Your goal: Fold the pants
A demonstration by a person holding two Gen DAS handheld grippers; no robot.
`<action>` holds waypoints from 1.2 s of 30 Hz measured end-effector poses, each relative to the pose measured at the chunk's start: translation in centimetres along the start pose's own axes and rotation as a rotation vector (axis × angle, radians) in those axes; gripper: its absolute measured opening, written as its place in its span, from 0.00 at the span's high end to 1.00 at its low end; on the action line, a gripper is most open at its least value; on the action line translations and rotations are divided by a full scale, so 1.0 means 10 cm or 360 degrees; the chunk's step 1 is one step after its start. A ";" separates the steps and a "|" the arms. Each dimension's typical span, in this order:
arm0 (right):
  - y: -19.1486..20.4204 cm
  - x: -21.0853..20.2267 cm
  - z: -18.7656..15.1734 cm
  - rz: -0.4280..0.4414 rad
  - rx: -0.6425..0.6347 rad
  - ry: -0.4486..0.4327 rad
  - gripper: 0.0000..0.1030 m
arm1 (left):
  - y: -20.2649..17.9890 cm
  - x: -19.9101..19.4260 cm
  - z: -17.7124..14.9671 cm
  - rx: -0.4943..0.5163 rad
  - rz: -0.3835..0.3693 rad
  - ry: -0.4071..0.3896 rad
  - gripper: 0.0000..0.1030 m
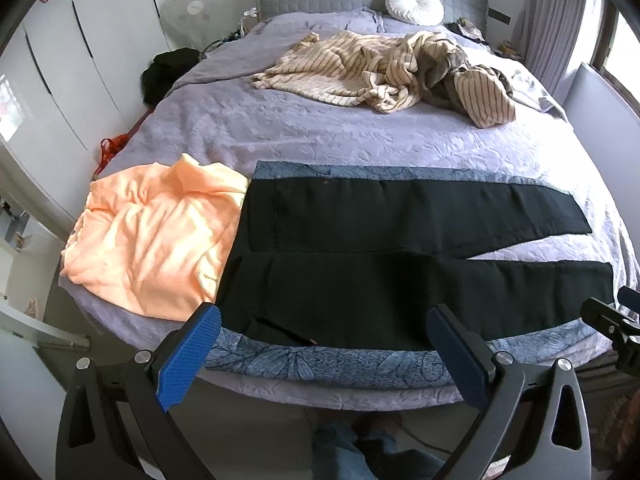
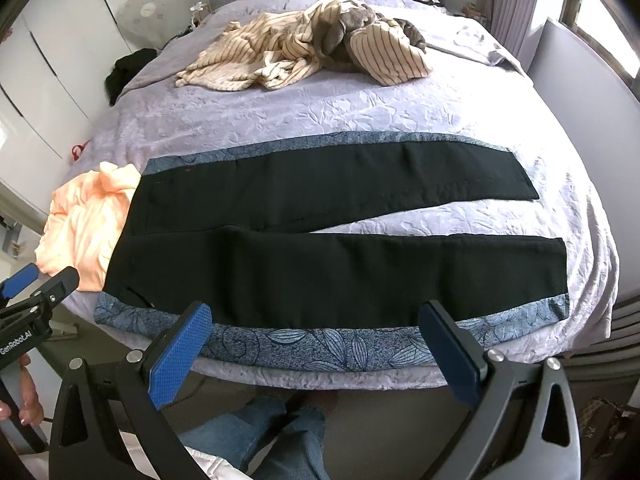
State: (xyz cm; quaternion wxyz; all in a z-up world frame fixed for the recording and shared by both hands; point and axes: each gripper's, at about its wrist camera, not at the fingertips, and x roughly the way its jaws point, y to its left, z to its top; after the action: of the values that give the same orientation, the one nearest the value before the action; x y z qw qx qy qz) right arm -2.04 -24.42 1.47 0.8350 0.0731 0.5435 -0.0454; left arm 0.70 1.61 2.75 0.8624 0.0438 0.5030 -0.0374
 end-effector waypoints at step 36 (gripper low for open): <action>-0.02 -0.03 -0.03 -0.0015 0.0003 -0.0012 0.00 | 0.00 -0.02 -0.02 -0.0014 0.0035 -0.0011 0.00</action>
State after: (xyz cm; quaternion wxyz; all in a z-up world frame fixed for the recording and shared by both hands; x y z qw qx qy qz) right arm -2.50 -24.57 1.59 0.8368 0.0712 0.5405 -0.0501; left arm 0.46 1.64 2.82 0.8646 0.0453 0.4997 -0.0259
